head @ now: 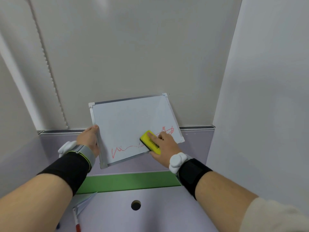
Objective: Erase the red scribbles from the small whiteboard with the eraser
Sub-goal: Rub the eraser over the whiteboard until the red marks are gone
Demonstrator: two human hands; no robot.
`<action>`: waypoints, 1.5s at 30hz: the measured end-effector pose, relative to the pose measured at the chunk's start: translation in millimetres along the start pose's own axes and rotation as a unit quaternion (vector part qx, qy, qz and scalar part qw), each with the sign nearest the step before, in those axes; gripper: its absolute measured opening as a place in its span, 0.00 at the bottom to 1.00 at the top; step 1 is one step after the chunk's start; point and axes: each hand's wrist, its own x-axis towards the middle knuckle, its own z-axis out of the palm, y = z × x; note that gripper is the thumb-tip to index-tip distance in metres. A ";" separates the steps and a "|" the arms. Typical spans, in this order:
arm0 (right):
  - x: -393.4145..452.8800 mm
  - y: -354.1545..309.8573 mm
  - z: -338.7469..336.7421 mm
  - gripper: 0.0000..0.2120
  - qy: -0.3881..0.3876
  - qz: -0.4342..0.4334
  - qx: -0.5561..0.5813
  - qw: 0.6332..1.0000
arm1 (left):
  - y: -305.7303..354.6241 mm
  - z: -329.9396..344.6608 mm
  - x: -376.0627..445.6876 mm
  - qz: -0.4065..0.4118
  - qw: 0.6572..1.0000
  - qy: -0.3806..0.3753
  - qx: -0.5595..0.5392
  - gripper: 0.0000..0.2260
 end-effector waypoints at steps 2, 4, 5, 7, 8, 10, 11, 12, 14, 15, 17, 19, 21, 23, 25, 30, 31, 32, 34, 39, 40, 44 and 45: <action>1.6 15.9 -10.2 0.34 0.023 0.059 0.001 0.998 | 1.2 -0.2 0.3 0.002 1.000 -0.002 -0.006 0.03; 0.1 37.6 -21.7 0.33 0.044 0.141 0.003 0.989 | 1.7 -1.0 0.5 0.005 1.000 -0.004 -0.010 0.09; -2.0 45.3 -24.0 0.34 0.045 0.174 -0.001 0.984 | 1.6 -1.2 0.5 0.005 1.000 -0.005 -0.009 0.11; -6.1 43.8 -21.3 0.34 0.038 0.184 -0.012 0.982 | 0.4 -0.3 0.5 0.006 1.000 -0.005 -0.004 0.12; -7.7 36.4 -16.9 0.35 0.033 0.162 -0.004 0.986 | -0.3 0.4 0.3 0.007 1.000 -0.003 -0.001 0.12; -8.8 18.1 -5.6 0.35 0.014 0.086 0.010 0.996 | -1.6 1.1 -0.4 0.006 1.000 0.001 0.004 0.12; -7.6 12.9 -1.7 0.35 0.005 0.058 0.003 0.998 | -2.2 0.9 0.1 0.005 1.000 0.002 0.005 0.13; -5.5 12.7 -1.3 0.34 0.003 0.048 -0.004 0.999 | -2.5 0.1 0.3 0.004 1.000 0.003 0.006 0.14; -2.0 24.9 -9.7 0.34 0.016 0.086 -0.006 0.996 | -2.2 -2.3 1.7 0.002 1.000 -0.002 0.009 0.14; -2.1 34.1 -16.5 0.34 0.027 0.124 -0.003 0.992 | -2.1 -4.2 2.6 0.003 1.000 -0.004 0.009 0.14; -5.3 54.1 -27.8 0.33 0.048 0.193 -0.001 0.980 | -2.4 -7.1 3.2 0.004 1.000 -0.004 0.010 0.15; -8.4 59.0 -29.7 0.33 0.045 0.208 -0.011 0.977 | -2.2 -8.8 3.7 0.005 1.000 0.001 0.016 0.14; -8.1 45.6 -23.3 0.34 0.029 0.167 -0.009 0.985 | -0.1 -7.2 3.6 0.003 1.000 0.003 0.023 0.13; -5.3 29.1 -13.6 0.35 0.019 0.099 -0.004 0.995 | 3.6 -3.6 2.8 0.004 0.999 -0.002 0.034 0.13; 1.3 25.8 -15.1 0.34 0.022 0.074 -0.014 0.997 | 9.3 0.4 3.0 0.015 0.999 -0.003 0.035 0.13; 9.0 61.9 -51.7 0.34 0.074 0.187 -0.023 0.979 | 27.8 7.6 4.5 0.031 0.999 -0.015 0.024 0.12; 8.5 64.0 -54.2 0.34 0.074 0.190 -0.033 0.978 | 30.5 8.8 4.7 0.034 0.999 -0.017 0.028 0.12; 8.6 59.9 -53.9 0.34 0.073 0.179 -0.038 0.980 | 32.9 10.2 4.8 0.036 0.999 -0.019 0.032 0.12; 8.7 41.8 -45.9 0.35 0.067 0.118 -0.029 0.990 | 37.0 13.6 4.6 0.039 0.998 -0.029 0.041 0.14; 13.6 30.0 -40.0 0.33 0.059 0.075 -0.024 0.995 | 50.1 16.1 8.1 0.045 0.995 -0.066 0.062 0.14; 15.0 38.6 -47.1 0.33 0.072 0.109 -0.016 0.991 | 53.1 14.6 9.0 0.046 0.995 -0.072 0.061 0.14; 13.4 60.8 -61.4 0.34 0.079 0.165 -0.042 0.982 | 60.6 9.6 8.5 0.047 0.992 -0.095 0.065 0.13; 12.3 55.7 -58.3 0.34 0.074 0.142 -0.041 0.986 | 61.4 9.6 7.8 0.047 0.992 -0.099 0.066 0.14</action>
